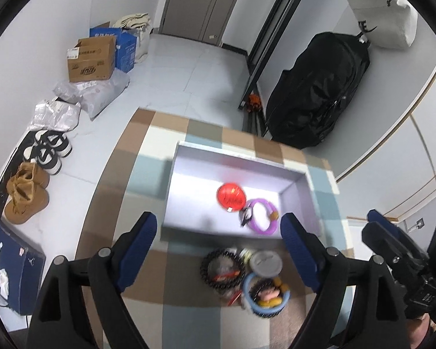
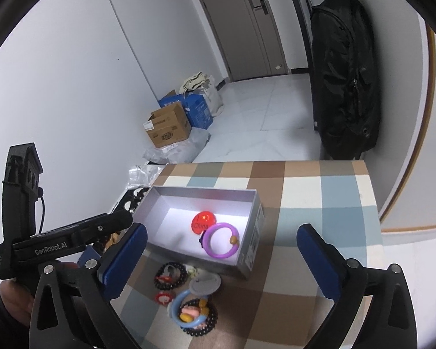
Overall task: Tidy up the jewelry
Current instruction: 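Carry the red badge with the left gripper into the box while the right gripper drops the purple bangle there, then move the left gripper back over the black bead bracelet, then grasp the white round badge with the right gripper, then carry the white badge into the box and open the right gripper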
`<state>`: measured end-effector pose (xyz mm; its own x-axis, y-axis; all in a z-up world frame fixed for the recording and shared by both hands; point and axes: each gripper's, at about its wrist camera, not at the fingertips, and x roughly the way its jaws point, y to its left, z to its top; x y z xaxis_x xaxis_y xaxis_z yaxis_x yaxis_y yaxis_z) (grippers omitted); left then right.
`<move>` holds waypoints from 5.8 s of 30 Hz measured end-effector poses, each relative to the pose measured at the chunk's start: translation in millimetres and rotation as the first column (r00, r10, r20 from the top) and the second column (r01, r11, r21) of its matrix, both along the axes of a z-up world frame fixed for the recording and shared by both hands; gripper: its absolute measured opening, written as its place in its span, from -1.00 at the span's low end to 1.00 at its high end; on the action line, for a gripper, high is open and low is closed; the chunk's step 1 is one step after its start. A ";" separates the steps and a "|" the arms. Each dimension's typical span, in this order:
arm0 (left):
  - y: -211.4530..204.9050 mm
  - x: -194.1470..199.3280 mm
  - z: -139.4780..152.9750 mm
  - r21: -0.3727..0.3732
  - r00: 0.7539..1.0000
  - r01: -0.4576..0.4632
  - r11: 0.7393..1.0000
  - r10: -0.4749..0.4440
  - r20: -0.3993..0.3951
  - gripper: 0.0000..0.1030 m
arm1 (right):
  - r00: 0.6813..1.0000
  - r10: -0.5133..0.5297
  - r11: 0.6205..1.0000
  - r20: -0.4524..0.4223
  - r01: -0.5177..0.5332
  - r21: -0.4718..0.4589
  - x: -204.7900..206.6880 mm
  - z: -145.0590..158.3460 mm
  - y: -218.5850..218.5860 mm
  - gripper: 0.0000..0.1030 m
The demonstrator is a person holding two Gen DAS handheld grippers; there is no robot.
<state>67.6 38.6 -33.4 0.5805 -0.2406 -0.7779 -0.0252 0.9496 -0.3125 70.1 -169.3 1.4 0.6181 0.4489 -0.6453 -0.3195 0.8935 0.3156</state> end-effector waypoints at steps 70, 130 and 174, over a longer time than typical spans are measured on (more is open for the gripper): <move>-18.2 -12.7 -30.5 -0.040 0.982 0.128 0.991 -0.132 -0.136 -0.15 | 0.981 -0.069 0.995 -0.182 0.055 -0.077 -8.5 -48.4 -8.0 1.00; -3.8 -18.6 -65.6 -0.160 0.944 0.102 0.982 -0.146 -0.297 -0.03 | 0.977 0.038 0.993 -0.212 -0.061 -0.102 -9.5 -54.7 29.2 -0.20; 1.6 4.6 21.6 -0.248 0.996 0.057 0.967 -0.070 -0.046 -0.58 | 0.996 0.046 0.999 -0.074 -0.045 0.022 -1.0 0.9 19.3 -0.20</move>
<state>72.2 40.3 -11.8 0.5163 -0.4640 -0.7198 0.0094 0.8435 -0.5371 69.2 -150.0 2.3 0.5476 0.4892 -0.6789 -0.3345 0.8716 0.3583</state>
